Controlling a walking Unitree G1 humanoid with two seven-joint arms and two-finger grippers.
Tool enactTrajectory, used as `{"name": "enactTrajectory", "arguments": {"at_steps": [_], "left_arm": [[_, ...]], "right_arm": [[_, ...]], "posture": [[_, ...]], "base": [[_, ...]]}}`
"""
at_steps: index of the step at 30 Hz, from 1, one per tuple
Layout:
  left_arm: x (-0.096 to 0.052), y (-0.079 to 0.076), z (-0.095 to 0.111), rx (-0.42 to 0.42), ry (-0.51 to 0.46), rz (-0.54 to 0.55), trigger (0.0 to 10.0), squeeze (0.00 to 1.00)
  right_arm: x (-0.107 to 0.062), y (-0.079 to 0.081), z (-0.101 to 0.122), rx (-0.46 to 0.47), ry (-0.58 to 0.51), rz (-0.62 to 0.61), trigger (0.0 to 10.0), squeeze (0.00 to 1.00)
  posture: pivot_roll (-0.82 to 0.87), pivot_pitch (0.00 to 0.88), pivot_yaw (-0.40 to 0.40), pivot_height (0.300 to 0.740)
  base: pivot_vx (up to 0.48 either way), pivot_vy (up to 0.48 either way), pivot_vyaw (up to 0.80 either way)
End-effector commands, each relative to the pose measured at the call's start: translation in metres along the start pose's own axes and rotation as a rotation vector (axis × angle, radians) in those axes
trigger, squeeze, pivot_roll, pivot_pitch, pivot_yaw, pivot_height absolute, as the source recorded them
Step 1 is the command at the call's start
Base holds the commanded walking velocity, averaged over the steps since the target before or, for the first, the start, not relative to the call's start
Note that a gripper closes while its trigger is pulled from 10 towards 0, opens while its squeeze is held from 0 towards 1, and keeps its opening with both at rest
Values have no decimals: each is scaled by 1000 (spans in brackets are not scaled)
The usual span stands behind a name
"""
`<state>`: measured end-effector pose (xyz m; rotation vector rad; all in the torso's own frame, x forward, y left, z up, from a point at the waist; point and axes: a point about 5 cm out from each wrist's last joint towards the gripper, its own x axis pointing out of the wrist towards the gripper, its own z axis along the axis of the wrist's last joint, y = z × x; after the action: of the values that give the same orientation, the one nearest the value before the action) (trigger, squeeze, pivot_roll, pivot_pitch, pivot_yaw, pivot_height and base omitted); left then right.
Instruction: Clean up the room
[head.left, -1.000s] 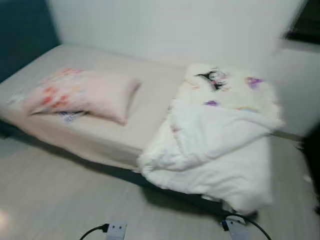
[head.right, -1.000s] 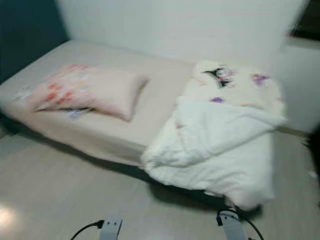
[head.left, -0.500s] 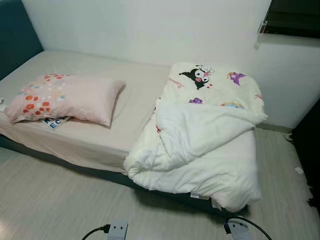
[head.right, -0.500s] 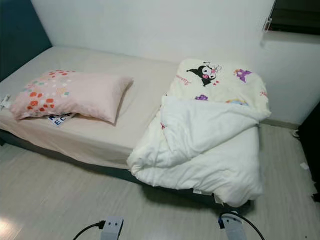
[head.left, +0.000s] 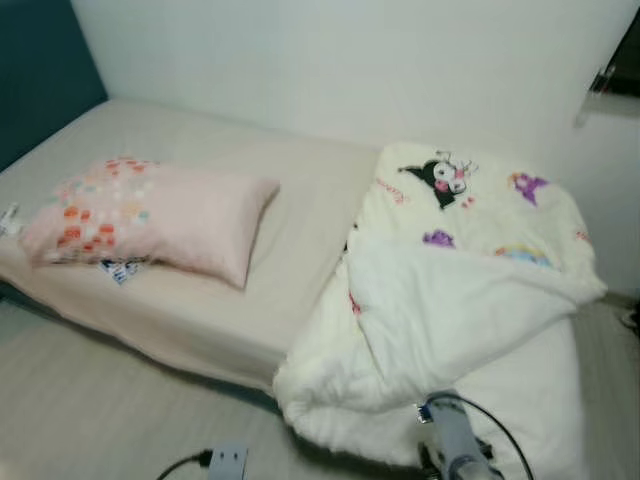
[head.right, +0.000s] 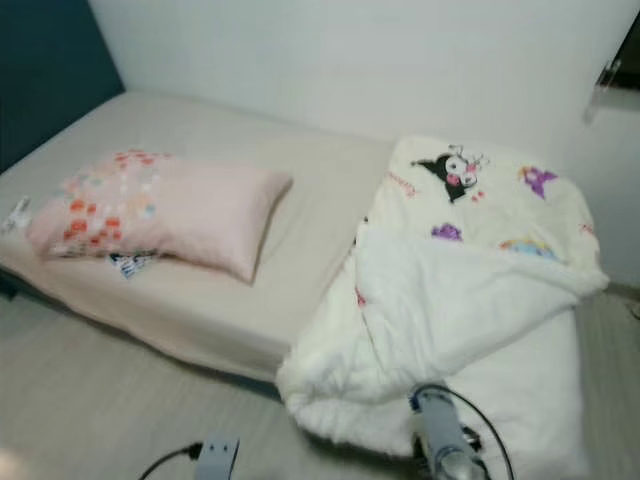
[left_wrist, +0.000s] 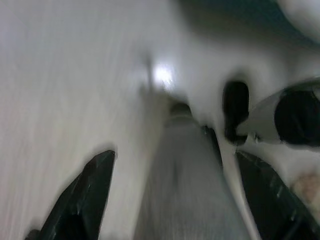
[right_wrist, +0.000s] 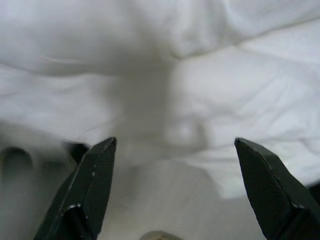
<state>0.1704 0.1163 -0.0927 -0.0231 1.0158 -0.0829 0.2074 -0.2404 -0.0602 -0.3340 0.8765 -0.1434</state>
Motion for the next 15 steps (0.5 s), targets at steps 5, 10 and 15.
{"name": "enactTrajectory", "arguments": {"at_steps": [5,10,15], "left_arm": [[-2,-5,-14,-13,46,-12,10000,0],[-2,-4,-15,-13,44,-16,10000,0],[-3,-4,-14,-92,6,-1,10000,0]], "right_arm": [[3,-39,32,49,-113,-225,10000,0],[1,-69,74,78,-255,-368,10000,0],[-2,-73,117,95,-370,-361,10000,0]], "posture": [[-30,105,27,736],[-32,110,30,736],[-33,113,26,726]], "base": [[0,0,0],[0,0,0],[0,0,0]]}}
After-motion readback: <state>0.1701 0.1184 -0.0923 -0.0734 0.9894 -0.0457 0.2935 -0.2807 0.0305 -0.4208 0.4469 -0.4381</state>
